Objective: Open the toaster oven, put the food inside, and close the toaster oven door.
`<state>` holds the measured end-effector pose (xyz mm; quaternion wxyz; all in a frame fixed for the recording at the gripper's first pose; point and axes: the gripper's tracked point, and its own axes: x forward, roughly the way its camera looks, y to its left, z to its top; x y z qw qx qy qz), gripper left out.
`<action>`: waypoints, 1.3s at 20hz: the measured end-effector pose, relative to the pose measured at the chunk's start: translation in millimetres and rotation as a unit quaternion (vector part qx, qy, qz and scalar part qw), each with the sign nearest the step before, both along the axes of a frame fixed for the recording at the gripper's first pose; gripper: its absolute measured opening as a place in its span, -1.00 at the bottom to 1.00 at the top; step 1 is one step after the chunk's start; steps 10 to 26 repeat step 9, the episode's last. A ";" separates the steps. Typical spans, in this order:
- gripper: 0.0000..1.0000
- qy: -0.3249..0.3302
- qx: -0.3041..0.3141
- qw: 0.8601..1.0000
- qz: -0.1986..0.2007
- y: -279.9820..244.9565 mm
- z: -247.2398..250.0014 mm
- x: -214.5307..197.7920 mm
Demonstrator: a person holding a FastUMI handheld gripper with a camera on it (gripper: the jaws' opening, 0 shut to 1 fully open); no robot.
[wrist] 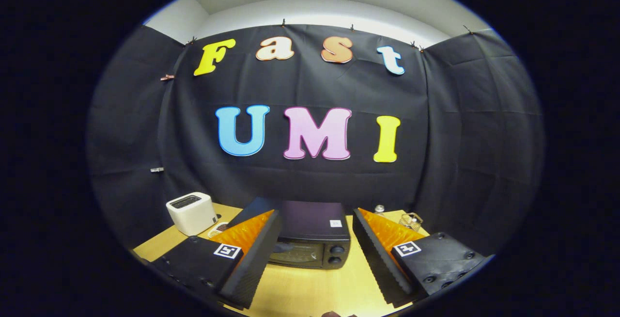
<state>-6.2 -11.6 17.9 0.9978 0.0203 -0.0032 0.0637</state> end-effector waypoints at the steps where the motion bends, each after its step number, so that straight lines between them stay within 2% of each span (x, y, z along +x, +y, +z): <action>1: 0.96 0.006 0.012 1.000 -0.006 -8.4 -1.7 -8.4; 5: 0.99 0.022 0.038 0.998 -0.048 -43.7 -16.3 -23.4; 26: 0.98 0.023 0.033 0.998 -0.047 -45.1 -15.6 -20.8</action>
